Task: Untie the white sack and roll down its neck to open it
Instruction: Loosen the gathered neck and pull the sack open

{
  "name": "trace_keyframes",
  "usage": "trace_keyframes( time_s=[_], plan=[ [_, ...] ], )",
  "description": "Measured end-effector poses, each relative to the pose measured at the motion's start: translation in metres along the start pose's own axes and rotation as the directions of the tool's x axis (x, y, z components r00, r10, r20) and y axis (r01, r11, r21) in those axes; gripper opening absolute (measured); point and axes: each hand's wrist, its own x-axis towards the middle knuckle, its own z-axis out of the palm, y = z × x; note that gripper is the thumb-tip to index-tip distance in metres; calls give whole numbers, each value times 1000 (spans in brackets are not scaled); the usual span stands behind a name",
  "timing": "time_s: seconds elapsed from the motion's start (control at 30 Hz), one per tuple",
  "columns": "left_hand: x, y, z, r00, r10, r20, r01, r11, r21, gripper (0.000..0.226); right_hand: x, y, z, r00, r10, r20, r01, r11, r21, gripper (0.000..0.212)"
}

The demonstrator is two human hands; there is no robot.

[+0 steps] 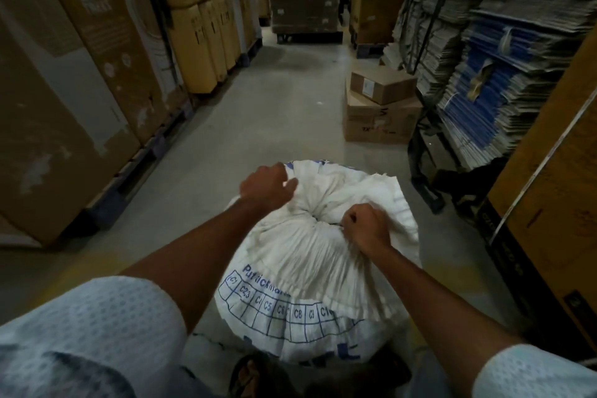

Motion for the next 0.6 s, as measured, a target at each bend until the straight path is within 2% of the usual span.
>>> trace_keyframes(
  time_s=[0.07,0.13,0.3,0.37,0.43,0.5,0.6],
  plan=[
    [10,14,34,981,-140,134,161,973,-164,68,1,8,12,998,61,32,-61,998,7,14],
    [16,18,67,948,-222,228,273,935,-227,82,3,15,23,993,116,29,-116,993,23,27],
    [20,9,125,891,-318,324,417,856,-307,69,14,15,44,980,191,52,-188,980,-56,87],
    [23,6,132,877,-356,322,462,808,-366,59,20,11,52,974,218,61,-212,972,-100,102],
    [28,6,135,860,-410,304,509,740,-440,53,25,9,59,976,212,54,-204,971,-128,94],
    [31,6,133,824,-485,294,561,622,-547,50,27,10,61,981,189,54,-179,972,-150,74],
    [35,-8,133,739,-569,361,595,299,-746,54,28,11,59,988,135,69,-122,978,-169,51]
  ],
)
